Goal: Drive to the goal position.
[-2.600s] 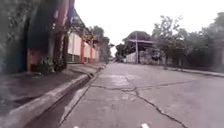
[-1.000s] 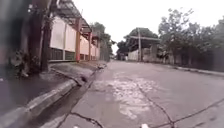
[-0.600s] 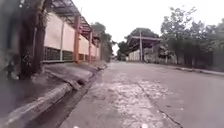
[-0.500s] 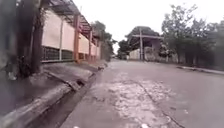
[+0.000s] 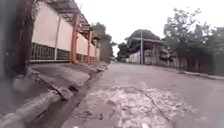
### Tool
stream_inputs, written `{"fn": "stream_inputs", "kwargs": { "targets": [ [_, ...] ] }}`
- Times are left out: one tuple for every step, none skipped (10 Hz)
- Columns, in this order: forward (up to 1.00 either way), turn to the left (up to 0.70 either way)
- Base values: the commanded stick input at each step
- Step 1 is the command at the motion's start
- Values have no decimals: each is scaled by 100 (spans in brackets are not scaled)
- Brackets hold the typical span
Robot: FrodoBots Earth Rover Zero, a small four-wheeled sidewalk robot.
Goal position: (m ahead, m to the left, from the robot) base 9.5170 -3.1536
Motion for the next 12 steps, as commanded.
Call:
{"fn": "stream_inputs", "kwargs": {
  "targets": [
    [85, -4],
    [85, -11],
    [85, 0],
    [85, 0],
    [85, 0],
    [85, -6],
    [85, -7],
    [85, 0],
    [85, -2],
    [85, -8],
    [85, -7],
    [85, -5]
  ]
}}
